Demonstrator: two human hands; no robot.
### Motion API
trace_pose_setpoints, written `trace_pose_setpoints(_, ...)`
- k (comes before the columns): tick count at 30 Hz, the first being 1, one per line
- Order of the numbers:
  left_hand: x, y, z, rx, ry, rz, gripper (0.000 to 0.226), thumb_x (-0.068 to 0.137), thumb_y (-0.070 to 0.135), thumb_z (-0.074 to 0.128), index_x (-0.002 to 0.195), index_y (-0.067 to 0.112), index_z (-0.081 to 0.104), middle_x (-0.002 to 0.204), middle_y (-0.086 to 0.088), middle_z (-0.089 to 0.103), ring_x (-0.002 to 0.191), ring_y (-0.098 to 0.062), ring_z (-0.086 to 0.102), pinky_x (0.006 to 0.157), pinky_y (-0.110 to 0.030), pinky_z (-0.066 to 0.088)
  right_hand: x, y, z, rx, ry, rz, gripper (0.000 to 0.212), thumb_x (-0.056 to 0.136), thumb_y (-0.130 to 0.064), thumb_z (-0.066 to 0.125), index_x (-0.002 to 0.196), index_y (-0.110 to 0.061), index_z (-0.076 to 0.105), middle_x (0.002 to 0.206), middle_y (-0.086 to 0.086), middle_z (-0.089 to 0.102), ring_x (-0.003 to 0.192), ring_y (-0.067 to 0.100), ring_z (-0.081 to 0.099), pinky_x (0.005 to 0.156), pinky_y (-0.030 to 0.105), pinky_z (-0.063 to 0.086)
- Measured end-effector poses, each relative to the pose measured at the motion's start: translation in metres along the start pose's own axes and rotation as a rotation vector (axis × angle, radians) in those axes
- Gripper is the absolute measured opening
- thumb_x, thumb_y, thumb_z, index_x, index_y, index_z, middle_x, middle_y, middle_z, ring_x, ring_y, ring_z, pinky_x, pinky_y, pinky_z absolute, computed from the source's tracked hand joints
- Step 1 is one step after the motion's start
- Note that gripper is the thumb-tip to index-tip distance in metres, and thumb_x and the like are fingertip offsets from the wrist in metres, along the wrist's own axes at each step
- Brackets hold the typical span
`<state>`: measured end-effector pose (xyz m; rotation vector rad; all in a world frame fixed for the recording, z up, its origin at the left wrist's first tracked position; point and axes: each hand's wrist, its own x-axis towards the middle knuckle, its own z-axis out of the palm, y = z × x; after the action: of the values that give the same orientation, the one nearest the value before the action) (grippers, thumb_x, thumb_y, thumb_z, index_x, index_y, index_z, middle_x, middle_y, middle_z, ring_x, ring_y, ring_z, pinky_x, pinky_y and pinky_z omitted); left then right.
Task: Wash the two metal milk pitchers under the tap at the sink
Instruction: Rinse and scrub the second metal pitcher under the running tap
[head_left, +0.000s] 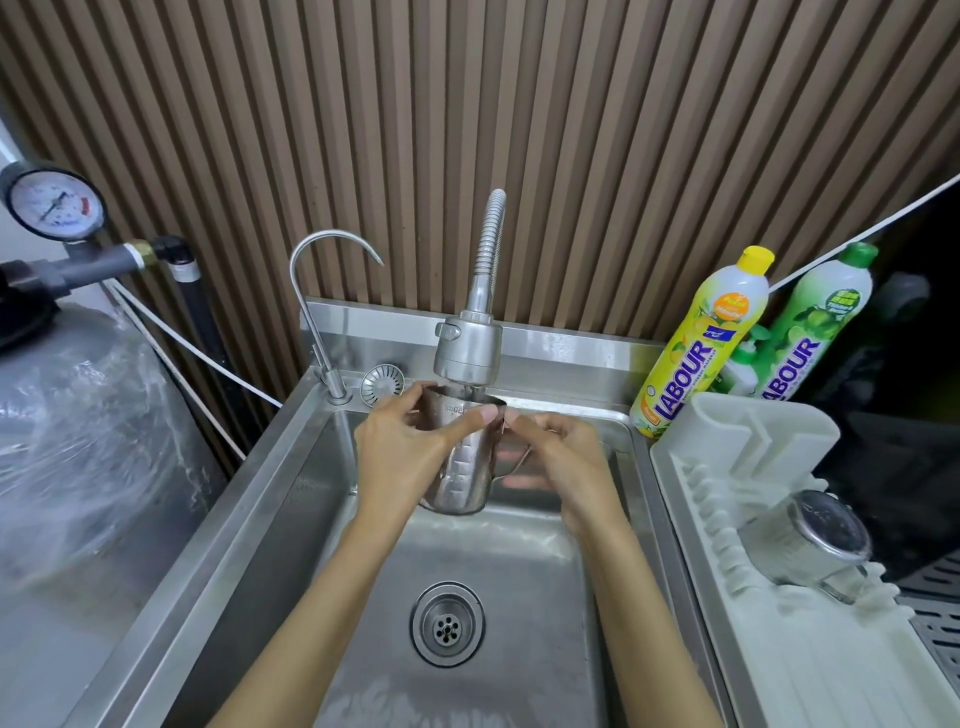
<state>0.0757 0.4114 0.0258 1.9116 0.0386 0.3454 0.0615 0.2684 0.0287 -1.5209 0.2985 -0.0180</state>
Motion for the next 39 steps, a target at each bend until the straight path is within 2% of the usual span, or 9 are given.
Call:
trace_pose_setpoints(3, 0.002, -0.004, 0.003, -0.132, -0.116, -0.142, 0.024, 0.054, 0.050, 0.085, 0.058, 0.032, 0.068, 0.054, 0.021, 0.065, 0.057, 0.012, 0.057, 0.062, -0.001, 0.040, -0.003, -0.013, -0.006, -0.220, 0.099, -0.055, 0.027, 0.080, -0.026, 0.072, 0.065, -0.009, 0.057, 0.076, 0.013, 0.072, 0.066, 0.023, 0.072, 0.055, 0.044, 0.059)
trace_pose_setpoints(8, 0.009, -0.018, 0.003, -0.550, -0.471, -0.274, 0.031, 0.065, 0.019, 0.081, 0.095, 0.017, 0.074, 0.100, 0.001, 0.074, 0.099, -0.014, 0.066, 0.093, -0.025, 0.048, -0.007, -0.024, -0.007, -0.494, 0.217, -0.218, 0.031, 0.079, -0.031, 0.072, 0.056, -0.019, 0.054, 0.062, 0.005, 0.067, 0.066, 0.023, 0.066, 0.069, 0.038, 0.055)
trace_pose_setpoints(13, 0.018, -0.059, 0.002, -1.036, -0.552, -0.623, 0.066, 0.044, 0.032, 0.092, 0.100, 0.005, 0.069, 0.092, -0.006, 0.071, 0.079, -0.016, 0.069, 0.078, -0.032, 0.059, -0.008, -0.015, 0.007, -0.761, 0.195, -0.394, 0.015, 0.084, -0.028, 0.066, 0.085, -0.013, 0.064, 0.080, 0.006, 0.068, 0.076, 0.023, 0.059, 0.062, 0.029, 0.034)
trace_pose_setpoints(17, 0.019, -0.083, 0.008, -0.800, -0.475, -0.865, 0.043, 0.093, 0.044, 0.046, 0.106, 0.006, 0.060, 0.104, -0.015, 0.065, 0.094, -0.028, 0.063, 0.079, -0.035, 0.056, 0.002, 0.005, 0.023, -0.908, 0.053, -0.501, 0.019, 0.089, -0.019, 0.060, 0.105, -0.010, 0.061, 0.095, 0.014, 0.069, 0.088, 0.032, 0.063, 0.068, 0.031, 0.041)
trace_pose_setpoints(21, 0.022, -0.091, 0.013, -0.588, -0.500, -0.896, 0.045, 0.096, 0.050, 0.034, 0.096, 0.015, 0.062, 0.074, -0.006, 0.073, 0.067, -0.021, 0.068, 0.082, -0.037, 0.050, 0.006, 0.030, 0.037, -1.038, -0.091, -0.566, 0.014, 0.086, -0.007, 0.055, 0.101, -0.005, 0.057, 0.104, 0.017, 0.063, 0.096, 0.036, 0.058, 0.070, 0.035, 0.042)
trace_pose_setpoints(26, 0.029, -0.098, 0.006, -0.419, -0.754, -0.879, 0.051, 0.086, 0.069, 0.032, 0.103, 0.029, 0.059, 0.097, -0.005, 0.073, 0.095, -0.030, 0.064, 0.082, -0.043, 0.049, 0.010, 0.049, 0.029, -1.086, -0.293, -0.619, 0.034, 0.087, 0.001, 0.050, 0.119, -0.007, 0.055, 0.132, 0.013, 0.053, 0.123, 0.031, 0.050, 0.095, 0.040, 0.049)
trace_pose_setpoints(29, 0.025, -0.084, 0.013, -0.366, -0.785, -0.798, 0.034, 0.092, 0.052, 0.040, 0.101, 0.023, 0.057, 0.093, -0.003, 0.068, 0.093, -0.029, 0.065, 0.079, -0.044, 0.052, 0.010, 0.056, 0.021, -1.069, -0.391, -0.723, 0.036, 0.087, 0.002, 0.051, 0.122, -0.002, 0.056, 0.137, 0.015, 0.052, 0.138, 0.025, 0.035, 0.116, 0.032, 0.026)
trace_pose_setpoints(35, 0.008, -0.084, 0.029, -0.363, -0.697, -0.624, 0.028, 0.091, 0.029, 0.053, 0.112, 0.012, 0.060, 0.106, -0.011, 0.068, 0.093, -0.021, 0.063, 0.088, -0.035, 0.050, 0.005, 0.058, 0.007, -0.992, -0.179, -0.586, 0.022, 0.077, -0.011, 0.062, 0.099, -0.014, 0.062, 0.144, 0.012, 0.039, 0.139, 0.031, 0.027, 0.113, 0.051, 0.027)
trace_pose_setpoints(39, -0.011, -0.067, 0.051, -0.369, -0.590, -0.489, 0.069, 0.059, 0.023, 0.085, 0.121, 0.014, 0.055, 0.108, -0.009, 0.069, 0.093, -0.019, 0.065, 0.082, -0.031, 0.050, -0.020, 0.048, -0.014, -0.504, -0.157, -0.214, 0.068, 0.078, -0.007, 0.064, 0.138, -0.022, 0.035, 0.144, 0.002, 0.039, 0.131, 0.020, 0.041, 0.101, 0.020, 0.033)
